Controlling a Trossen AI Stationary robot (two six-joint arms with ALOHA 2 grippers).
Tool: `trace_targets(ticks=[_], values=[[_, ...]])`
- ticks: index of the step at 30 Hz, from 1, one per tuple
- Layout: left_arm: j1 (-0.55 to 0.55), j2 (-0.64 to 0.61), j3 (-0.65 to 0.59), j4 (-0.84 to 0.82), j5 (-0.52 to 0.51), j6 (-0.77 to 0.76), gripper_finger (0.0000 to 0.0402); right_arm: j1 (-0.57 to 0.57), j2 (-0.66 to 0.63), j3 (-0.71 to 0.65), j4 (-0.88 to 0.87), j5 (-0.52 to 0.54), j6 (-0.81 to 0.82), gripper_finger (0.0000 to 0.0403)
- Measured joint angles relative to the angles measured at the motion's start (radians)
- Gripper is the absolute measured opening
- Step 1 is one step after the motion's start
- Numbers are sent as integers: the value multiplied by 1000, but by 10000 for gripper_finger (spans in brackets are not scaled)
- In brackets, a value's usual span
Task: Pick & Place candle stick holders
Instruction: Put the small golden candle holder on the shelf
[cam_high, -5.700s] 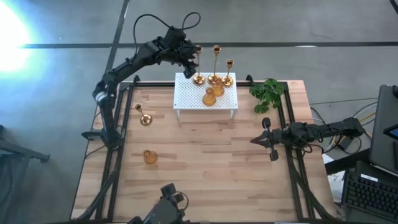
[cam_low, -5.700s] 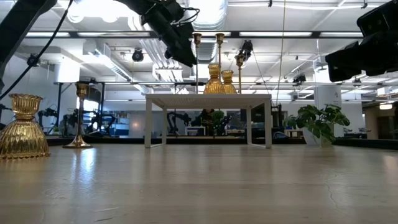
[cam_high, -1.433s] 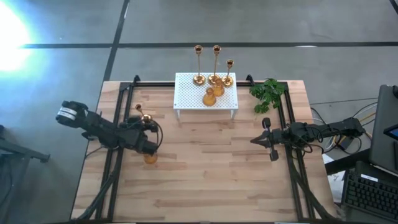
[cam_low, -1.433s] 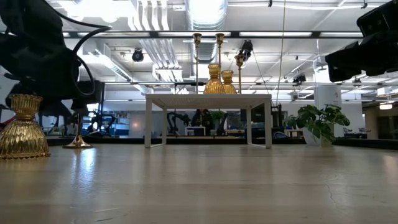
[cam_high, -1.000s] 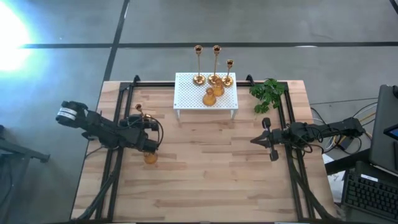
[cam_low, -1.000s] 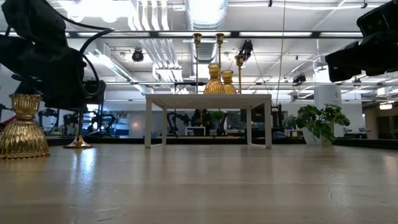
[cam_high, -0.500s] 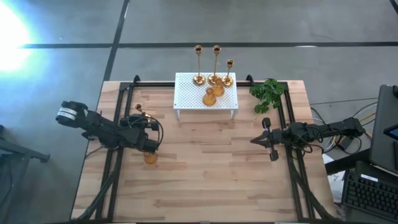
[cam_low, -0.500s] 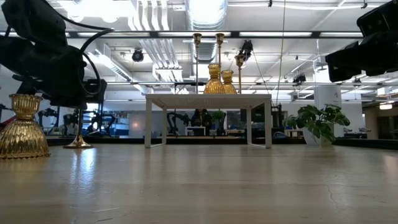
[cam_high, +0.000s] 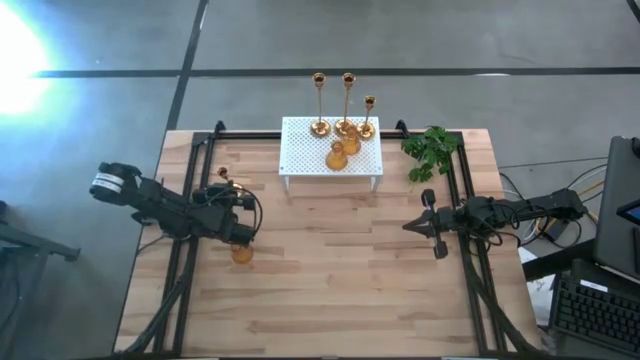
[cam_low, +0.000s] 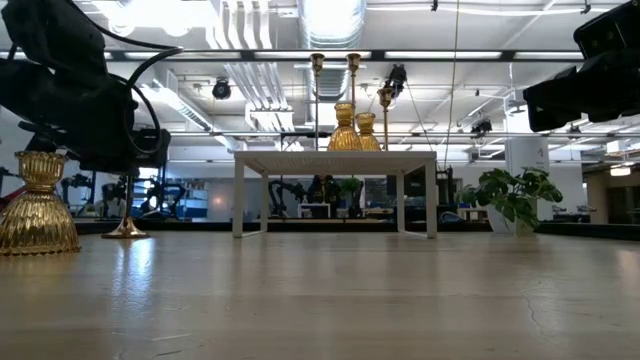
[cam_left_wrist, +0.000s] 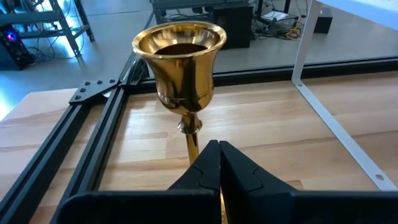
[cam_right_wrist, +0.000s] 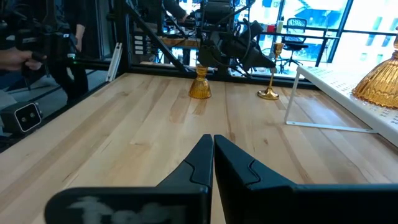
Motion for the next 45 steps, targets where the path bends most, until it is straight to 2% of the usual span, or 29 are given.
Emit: trace_targets(ticks=[10, 17, 24, 32, 39, 45], values=[[-14, -9, 2, 0, -7, 74, 1, 0, 0, 0, 0, 0, 0, 8], [-18, -42, 3, 0, 23, 58, 13, 0, 0, 0, 0, 0, 0, 8], [-20, -50, 17, 0, 90, 89, 72, 0, 0, 0, 0, 0, 0, 8], [-22, -51, 29, -9, 106, 90, 161, 0, 0, 0, 0, 0, 0, 8], [-23, -51, 31, -9, 229, 99, 232, 0, 0, 0, 0, 0, 0, 8], [-24, -51, 37, -13, 298, 94, 256, 0, 0, 0, 0, 0, 0, 8]])
